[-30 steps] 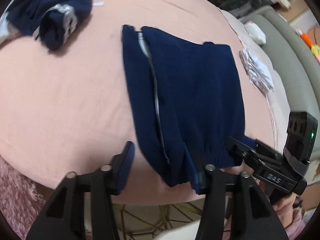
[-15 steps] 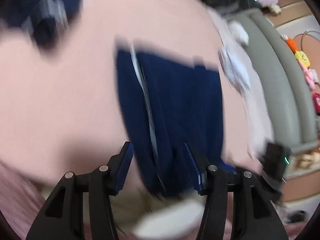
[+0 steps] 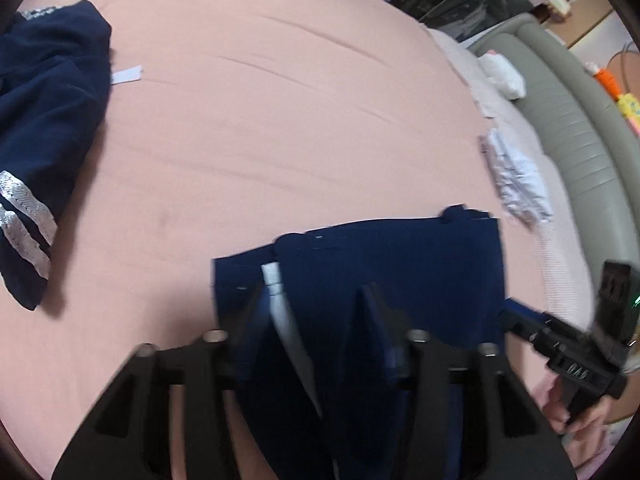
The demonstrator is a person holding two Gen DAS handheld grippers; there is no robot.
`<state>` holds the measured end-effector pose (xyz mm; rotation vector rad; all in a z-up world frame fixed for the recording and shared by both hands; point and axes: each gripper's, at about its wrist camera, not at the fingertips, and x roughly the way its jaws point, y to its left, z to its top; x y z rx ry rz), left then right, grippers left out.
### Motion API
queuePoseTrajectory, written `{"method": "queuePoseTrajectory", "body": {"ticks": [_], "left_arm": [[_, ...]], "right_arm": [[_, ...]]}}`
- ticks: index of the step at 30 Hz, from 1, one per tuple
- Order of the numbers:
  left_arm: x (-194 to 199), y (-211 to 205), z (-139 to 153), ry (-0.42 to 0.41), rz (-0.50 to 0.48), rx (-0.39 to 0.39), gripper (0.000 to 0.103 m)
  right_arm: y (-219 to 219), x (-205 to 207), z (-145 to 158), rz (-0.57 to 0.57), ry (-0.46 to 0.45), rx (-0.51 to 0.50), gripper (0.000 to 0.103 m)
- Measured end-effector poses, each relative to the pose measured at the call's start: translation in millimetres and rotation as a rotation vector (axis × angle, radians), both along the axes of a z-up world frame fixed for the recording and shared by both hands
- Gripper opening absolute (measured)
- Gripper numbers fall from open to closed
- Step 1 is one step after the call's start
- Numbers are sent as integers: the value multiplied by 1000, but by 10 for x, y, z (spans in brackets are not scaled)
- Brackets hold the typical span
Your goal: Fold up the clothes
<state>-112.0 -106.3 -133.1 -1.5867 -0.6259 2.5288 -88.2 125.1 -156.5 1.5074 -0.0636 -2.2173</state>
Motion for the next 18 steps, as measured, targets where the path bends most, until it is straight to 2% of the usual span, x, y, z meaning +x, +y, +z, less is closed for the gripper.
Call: {"method": "queuePoseTrajectory", "body": {"ticks": [2, 7, 10, 13, 15, 16, 17, 18], "left_arm": [[95, -6, 80, 40, -4, -18, 7], [317, -85, 344, 131, 38, -92, 6], [394, -195, 369, 132, 53, -111, 6], [331, -232, 183, 55, 82, -132, 6], [314, -270, 73, 11, 65, -142, 8], [310, -291, 20, -10, 52, -146, 12], [324, -312, 43, -7, 58, -177, 24], [351, -333, 113, 11, 76, -223, 28]], "right_arm": [[-27, -68, -23, -11, -8, -5, 47], [-12, -127, 55, -52, 8, -36, 47], [75, -201, 120, -115, 30, -49, 47], [83, -300, 129, -149, 35, -34, 47], [-4, -358, 103, -127, 38, 2, 47], [-52, -386, 87, -113, 41, 24, 47], [-107, -407, 68, -99, 47, 50, 47], [-158, -422, 49, -90, 51, 71, 47]]}}
